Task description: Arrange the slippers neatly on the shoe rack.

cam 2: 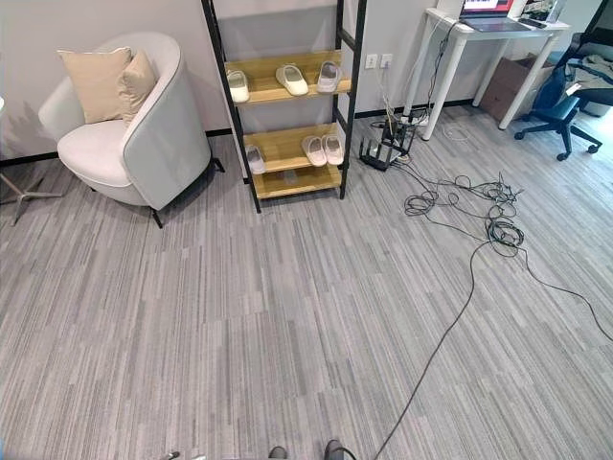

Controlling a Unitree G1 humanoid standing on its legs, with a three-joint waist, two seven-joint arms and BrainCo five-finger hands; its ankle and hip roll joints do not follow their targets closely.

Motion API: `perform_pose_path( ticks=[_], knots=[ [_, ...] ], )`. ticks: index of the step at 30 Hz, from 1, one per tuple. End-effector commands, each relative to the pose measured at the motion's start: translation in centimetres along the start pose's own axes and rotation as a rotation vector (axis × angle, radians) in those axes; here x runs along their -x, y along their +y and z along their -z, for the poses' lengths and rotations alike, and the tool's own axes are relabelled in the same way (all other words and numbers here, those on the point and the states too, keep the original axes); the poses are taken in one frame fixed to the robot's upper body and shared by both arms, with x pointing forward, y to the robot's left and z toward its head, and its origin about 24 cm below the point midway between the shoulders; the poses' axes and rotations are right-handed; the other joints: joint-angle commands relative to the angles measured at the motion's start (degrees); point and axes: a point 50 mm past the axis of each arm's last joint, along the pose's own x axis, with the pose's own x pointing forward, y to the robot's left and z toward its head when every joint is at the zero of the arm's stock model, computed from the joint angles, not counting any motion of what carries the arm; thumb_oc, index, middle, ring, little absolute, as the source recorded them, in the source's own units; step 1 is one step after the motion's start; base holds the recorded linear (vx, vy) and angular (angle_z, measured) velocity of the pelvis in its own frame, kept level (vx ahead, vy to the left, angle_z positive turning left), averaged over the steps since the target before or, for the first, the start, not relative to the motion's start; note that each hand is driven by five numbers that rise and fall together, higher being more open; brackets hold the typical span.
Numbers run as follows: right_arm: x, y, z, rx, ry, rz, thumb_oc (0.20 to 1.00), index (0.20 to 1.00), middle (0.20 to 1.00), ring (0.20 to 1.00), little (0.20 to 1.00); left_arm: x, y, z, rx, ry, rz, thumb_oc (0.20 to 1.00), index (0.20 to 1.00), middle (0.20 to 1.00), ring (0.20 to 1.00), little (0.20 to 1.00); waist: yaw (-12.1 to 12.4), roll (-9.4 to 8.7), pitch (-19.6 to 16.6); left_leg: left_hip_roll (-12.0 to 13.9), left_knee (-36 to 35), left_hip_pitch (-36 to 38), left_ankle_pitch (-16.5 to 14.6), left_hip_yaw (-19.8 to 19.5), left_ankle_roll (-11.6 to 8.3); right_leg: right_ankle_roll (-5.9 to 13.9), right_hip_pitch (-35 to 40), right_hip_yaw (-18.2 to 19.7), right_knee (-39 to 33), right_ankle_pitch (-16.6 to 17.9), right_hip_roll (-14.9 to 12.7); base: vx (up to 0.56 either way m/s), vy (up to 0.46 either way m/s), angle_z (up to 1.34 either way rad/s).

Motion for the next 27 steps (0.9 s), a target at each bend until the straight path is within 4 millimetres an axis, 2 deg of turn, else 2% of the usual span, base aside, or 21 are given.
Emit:
perform_pose_path(
  ticks=[1, 4, 6, 8, 9, 10, 11, 12, 13, 15, 16, 17, 18, 19, 20, 21, 22, 23, 24, 26, 27],
  knots=[
    [0.0, 0.3, -0.2, 0.000, -0.013, -0.005, 1.000, 1.000, 1.000, 1.000, 1.000, -0.3, 0.9, -1.7, -0.006, -0.049, -0.047, 1.000, 1.000, 1.000, 1.000, 1.000, 0.51, -2.94, 0.15, 0.67, -1.22, -1.02, 0.34, -2.13, -1.90, 5.06, 2.03, 0.29, 0.59, -2.15, -3.62, 0.02, -0.038, 0.01],
    [-0.1, 0.8, -0.7, 0.042, -0.024, -0.018, 1.000, 1.000, 1.000, 1.000, 1.000, -0.6, 0.1, -3.6, -0.066, -0.106, -0.033, 1.000, 1.000, 1.000, 1.000, 1.000, 0.12, -2.92, 1.01, 0.97, -1.22, -1.22, 0.37, -2.88, -2.24, 4.53, 2.69, -1.02, 0.64, -2.69, -3.61, 0.05, -0.078, 0.06],
    [-0.2, 1.0, -1.1, 0.079, -0.035, -0.025, 1.000, 1.000, 1.000, 1.000, 1.000, -0.7, -0.7, -4.2, -0.115, -0.121, -0.004, 1.000, 1.000, 1.000, 1.000, 1.000, -0.16, -2.59, 1.97, 1.67, -1.21, -1.43, 0.63, -3.88, -2.49, 3.54, 1.26, -2.16, 4.32, -4.45, -3.38, 0.06, -0.129, 0.37],
    [-0.2, 1.1, -1.5, 0.142, -0.037, -0.031, 1.000, 1.000, 1.000, 1.000, 1.000, -0.7, -1.0, -4.3, -0.153, -0.118, 0.018, 1.000, 1.000, 1.000, 1.000, 1.000, 0.02, -3.15, 3.48, 2.27, 4.16, -3.80, -0.79, -5.05, -3.45, 2.10, -0.26, -3.00, 7.89, -6.62, -3.12, 0.06, -0.168, 0.58],
    [-0.2, 1.4, -1.5, 0.182, -0.040, -0.045, 1.000, 1.000, 1.000, 1.000, 1.000, -0.7, -1.1, -4.1, -0.164, -0.111, 0.027, 1.000, 1.000, 1.000, 1.000, 1.000, 0.87, -3.92, 5.06, 2.43, 12.48, -7.51, -0.20, -3.53, -4.64, 1.08, 0.67, -2.86, 7.87, -7.69, -2.99, 0.04, -0.108, 0.42],
    [-0.2, 1.5, -1.8, 0.196, -0.046, -0.047, 1.000, 1.000, 1.000, 1.000, 1.000, -0.7, -1.3, -4.3, -0.171, -0.115, 0.032, 1.000, 1.000, 1.000, 1.000, 1.000, 1.45, -4.08, 5.84, 2.42, 16.04, -9.47, 1.76, -2.42, -5.06, 0.75, 1.32, -3.01, 7.43, -7.63, -3.02, -0.01, -0.110, 0.29],
    [-0.3, 1.4, -2.7, 0.225, -0.063, -0.045, 1.000, 1.000, 1.000, 1.000, 1.000, -0.8, -1.2, -4.9, -0.180, -0.127, 0.032, 1.000, 1.000, 1.000, 1.000, 1.000, 2.14, -4.53, 7.09, 2.43, 23.13, -13.98, 4.75, -0.60, -5.17, 0.41, 2.02, -3.51, 6.83, -7.17, -3.22, 0.08, -0.054, 0.36],
    [-0.3, 1.1, -2.8, 0.240, -0.058, -0.041, 1.000, 1.000, 1.000, 1.000, 1.000, -0.8, -1.2, -4.8, -0.176, -0.125, 0.031, 1.000, 1.000, 1.000, 1.000, 1.000, 3.09, -5.28, 7.30, 2.41, 25.03, -18.53, 4.89, 2.43, -4.58, 0.68, 3.64, -4.05, 5.39, -7.34, -3.58, 0.16, -0.015, 0.37],
    [-0.3, 0.9, -2.8, 0.228, -0.057, -0.035, 1.000, 1.000, 1.000, 1.000, 1.000, -0.7, -1.0, -4.6, -0.167, -0.121, 0.029, 1.000, 1.000, 1.000, 1.000, 1.000, 3.97, -5.59, 7.10, 1.56, 22.65, -20.62, 3.45, 3.25, -4.40, 1.25, 4.60, -4.09, 4.24, -7.41, -3.68, 0.18, 0.017, 0.37],
    [-0.3, 1.0, -2.8, 0.228, -0.057, -0.036, 1.000, 1.000, 1.000, 1.000, 1.000, -0.7, -1.0, -4.6, -0.167, -0.121, 0.029, 1.000, 1.000, 1.000, 1.000, 1.000, 4.10, -5.65, 7.23, 1.54, 22.73, -20.43, 3.28, 3.41, -4.36, 1.30, 4.84, -3.97, 4.11, -7.42, -3.75, 0.20, 0.088, 0.09],
    [-0.3, 1.3, -2.9, 0.216, -0.071, -0.044, 1.000, 1.000, 1.000, 1.000, 1.000, -0.6, -0.5, -3.5, -0.163, -0.086, 0.013, 1.000, 1.000, 1.000, 1.000, 1.000, 6.90, -5.94, 6.48, -0.63, 11.77, -23.20, 5.61, 1.94, -4.26, 2.57, 7.29, -3.47, 2.52, -8.26, -3.22, 0.30, 0.143, -0.10],
    [-0.3, 1.3, -2.9, 0.216, -0.070, -0.045, 1.000, 1.000, 1.000, 1.000, 1.000, -0.6, -0.4, -3.5, -0.163, -0.086, 0.013, 1.000, 1.000, 1.000, 1.000, 1.000, 6.90, -6.07, 6.51, -0.72, 11.56, -23.03, 5.69, 1.99, -4.24, 2.59, 7.38, -3.47, 2.50, -8.33, -3.33, 0.37, 0.192, 0.07],
    [-0.3, 1.4, -3.1, 0.220, -0.076, -0.048, 1.000, 1.000, 1.000, 1.000, 1.000, -0.6, -0.2, -3.4, -0.161, -0.073, 0.007, 1.000, 1.000, 1.000, 1.000, 1.000, 7.63, -6.40, 6.42, -1.02, 9.36, -24.22, 6.70, 1.47, -4.36, 2.81, 8.12, -2.97, 2.50, -8.87, -3.26, 0.16, 0.128, -0.06],
    [-0.3, 1.6, -3.2, 0.231, -0.080, -0.052, 1.000, 1.000, 1.000, 1.000, 1.000, -0.5, 0.0, -2.6, -0.144, -0.045, 0.006, 1.000, 1.000, 1.000, 1.000, 1.000, 7.83, -6.33, 5.84, -0.69, 5.86, -22.05, 6.87, 0.09, -3.88, 3.08, 8.07, -2.24, 3.22, -9.19, -2.97, 0.16, 0.129, -0.10],
    [-0.3, 1.6, -3.2, 0.231, -0.080, -0.052, 1.000, 1.000, 1.000, 1.000, 1.000, -0.5, 0.0, -2.6, -0.144, -0.045, 0.006, 1.000, 1.000, 1.000, 1.000, 1.000, 7.84, -6.33, 5.87, -0.69, 5.83, -22.01, 6.89, 0.10, -3.88, 3.08, 8.09, -2.23, 3.22, -9.19, -2.97, 0.28, 0.218, -0.41],
    [-0.3, 2.4, -3.1, 0.222, -0.083, -0.067, 1.000, 1.000, 1.000, 1.000, 1.000, -0.3, 0.6, -1.4, -0.138, -0.003, -0.019, 1.000, 1.000, 1.000, 1.000, 1.000, 7.65, -7.36, 4.77, -1.15, 5.78, -20.27, 6.90, -0.74, -2.66, 4.06, 7.46, -2.26, 5.82, -9.31, -3.72, 0.30, 0.223, -0.55],
    [-0.3, 2.8, -3.2, 0.216, -0.088, -0.072, 1.000, 1.000, 1.000, 1.000, 1.000, -0.3, 0.9, -1.2, -0.145, 0.005, -0.025, 1.000, 1.000, 1.000, 1.000, 1.000, 7.55, -7.97, 4.46, -1.47, 6.70, -19.77, 6.22, -0.76, -2.08, 4.73, 6.97, -1.93, 7.83, -9.12, -4.38, 0.47, 0.448, -0.59],
    [-0.3, 4.2, -3.9, 0.208, -0.112, -0.110, 1.000, 1.000, 1.000, 1.000, 1.000, -0.2, 1.6, -1.2, -0.179, 0.014, -0.051, 1.000, 1.000, 1.000, 1.000, 1.000, 7.18, -9.18, 4.84, -1.83, 8.97, -17.80, 3.26, 0.40, -0.15, 7.95, 3.66, -1.70, 17.36, -4.12, -6.96, 0.34, 0.393, -0.54],
    [-0.3, 4.8, -4.3, 0.208, -0.126, -0.124, 1.000, 1.000, 1.000, 1.000, 1.000, -0.2, 1.8, -1.3, -0.202, 0.013, -0.054, 1.000, 1.000, 1.000, 1.000, 1.000, 7.28, -9.35, 5.30, -1.74, 9.67, -16.67, 2.19, 1.10, 0.57, 9.38, 2.39, -2.48, 22.14, -0.12, -8.62, 0.29, 0.370, -0.44],
    [-0.2, 5.7, -4.8, 0.158, -0.143, -0.150, 1.000, 1.000, 1.000, 1.000, 1.000, -0.3, 2.2, -1.7, -0.204, 0.004, -0.063, 1.000, 1.000, 1.000, 1.000, 1.000, 6.33, -8.29, 5.86, -0.34, 9.85, -13.74, 0.86, 1.37, 1.53, 10.05, -1.83, -4.65, 31.71, 5.42, -10.49, 0.19, 0.248, -0.51],
    [-0.2, 5.8, -4.9, 0.088, -0.148, -0.159, 1.000, 1.000, 1.000, 1.000, 1.000, -0.3, 2.5, -2.2, -0.164, -0.012, -0.072, 1.000, 1.000, 1.000, 1.000, 1.000, 5.65, -7.41, 6.11, 0.60, 9.60, -12.04, 0.31, 1.53, 1.94, 9.94, -3.50, -6.74, 34.89, 6.35, -11.57, 0.33, 0.268, -0.29]
  ],
)
